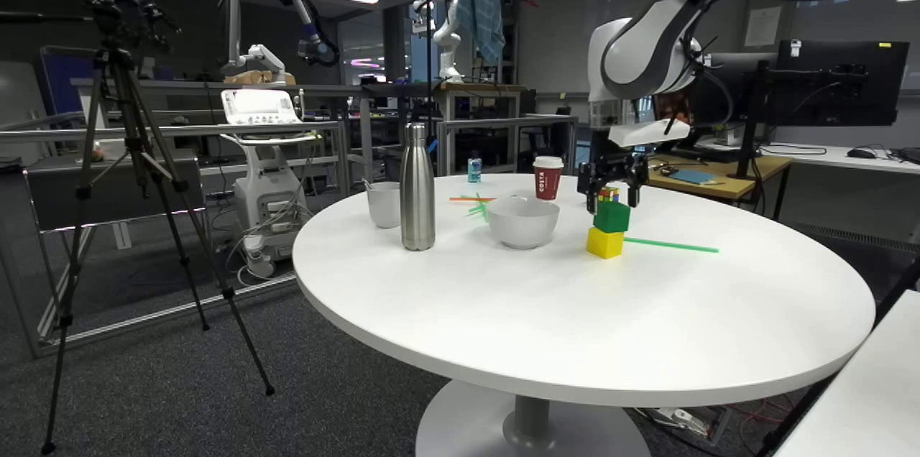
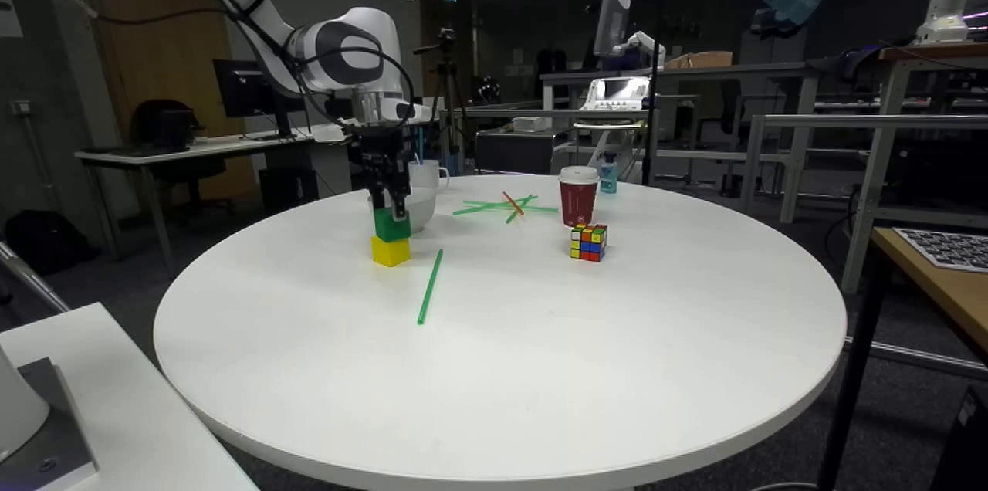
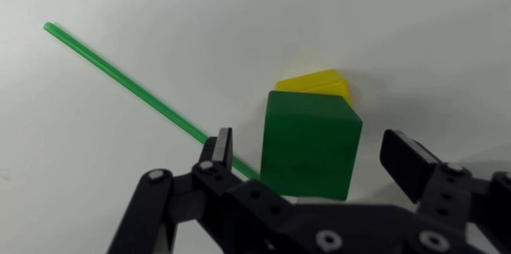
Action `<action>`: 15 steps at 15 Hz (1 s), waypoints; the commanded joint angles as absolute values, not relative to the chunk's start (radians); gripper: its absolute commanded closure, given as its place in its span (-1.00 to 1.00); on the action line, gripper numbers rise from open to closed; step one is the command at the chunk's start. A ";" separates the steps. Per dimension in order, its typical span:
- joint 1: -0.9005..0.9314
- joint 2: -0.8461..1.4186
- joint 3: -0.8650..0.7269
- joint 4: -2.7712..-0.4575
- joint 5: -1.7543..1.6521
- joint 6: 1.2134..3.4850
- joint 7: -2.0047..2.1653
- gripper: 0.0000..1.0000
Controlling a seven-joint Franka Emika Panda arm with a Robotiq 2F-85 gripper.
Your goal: Take the green block and put it on the table
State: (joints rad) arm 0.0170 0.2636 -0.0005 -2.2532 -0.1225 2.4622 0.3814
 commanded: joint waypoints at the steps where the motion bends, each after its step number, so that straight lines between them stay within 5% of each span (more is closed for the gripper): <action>1: 0.037 0.287 -0.019 -2.236 -0.119 2.485 0.355 -1.00; 5: 0.043 0.295 -0.019 -2.235 -0.117 2.490 0.350 -1.00; 6: 0.044 0.295 -0.019 -2.235 -0.118 2.490 0.348 -0.50; 8: 0.045 0.295 -0.019 -2.236 -0.119 2.490 0.343 -0.36; 13: 0.044 0.295 -0.019 -2.233 -0.118 2.490 0.330 0.39; 15: 0.044 0.295 -0.019 -2.235 -0.117 2.490 0.330 0.39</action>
State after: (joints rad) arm 0.0299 0.2795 -0.0020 -2.2506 -0.1223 2.4744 0.3535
